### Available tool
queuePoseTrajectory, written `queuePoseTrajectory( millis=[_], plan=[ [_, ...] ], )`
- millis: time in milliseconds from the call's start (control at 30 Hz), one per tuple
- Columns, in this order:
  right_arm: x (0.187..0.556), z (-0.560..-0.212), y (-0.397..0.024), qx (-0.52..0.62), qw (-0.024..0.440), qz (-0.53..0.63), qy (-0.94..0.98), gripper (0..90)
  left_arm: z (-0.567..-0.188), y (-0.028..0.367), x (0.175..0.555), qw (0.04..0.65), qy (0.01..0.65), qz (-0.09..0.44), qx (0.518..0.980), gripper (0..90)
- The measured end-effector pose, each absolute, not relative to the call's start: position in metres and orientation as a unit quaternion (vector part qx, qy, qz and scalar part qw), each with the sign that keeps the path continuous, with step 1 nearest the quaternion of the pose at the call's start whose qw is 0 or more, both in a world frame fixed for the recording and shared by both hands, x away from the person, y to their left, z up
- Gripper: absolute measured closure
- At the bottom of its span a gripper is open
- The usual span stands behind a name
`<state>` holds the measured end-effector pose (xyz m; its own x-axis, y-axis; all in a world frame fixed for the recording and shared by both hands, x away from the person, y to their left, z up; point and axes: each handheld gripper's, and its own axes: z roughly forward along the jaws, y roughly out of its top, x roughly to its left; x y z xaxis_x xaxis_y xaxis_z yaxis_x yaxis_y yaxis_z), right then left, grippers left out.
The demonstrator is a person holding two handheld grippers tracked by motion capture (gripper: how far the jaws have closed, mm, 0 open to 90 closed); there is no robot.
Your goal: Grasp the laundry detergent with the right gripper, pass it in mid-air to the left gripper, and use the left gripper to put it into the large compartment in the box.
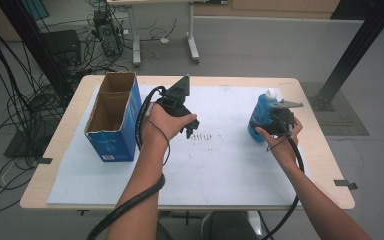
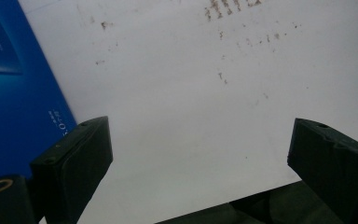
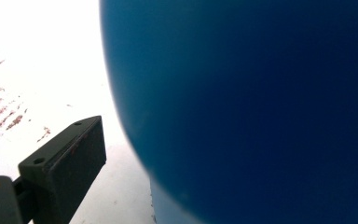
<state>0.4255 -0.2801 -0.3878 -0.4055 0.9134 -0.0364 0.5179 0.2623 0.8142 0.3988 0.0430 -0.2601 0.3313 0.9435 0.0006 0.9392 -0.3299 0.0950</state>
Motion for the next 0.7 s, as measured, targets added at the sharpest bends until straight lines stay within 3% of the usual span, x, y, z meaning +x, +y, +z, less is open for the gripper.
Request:
queuePoseTrajectory(
  millis=[700],
  plan=[
    [0.4273,-0.3851,-0.2788,0.476,0.263,0.374,0.751,3.8,-0.2579,0.0429,0.3987,0.040,0.578,0.031,0.814,7.0]
  ],
)
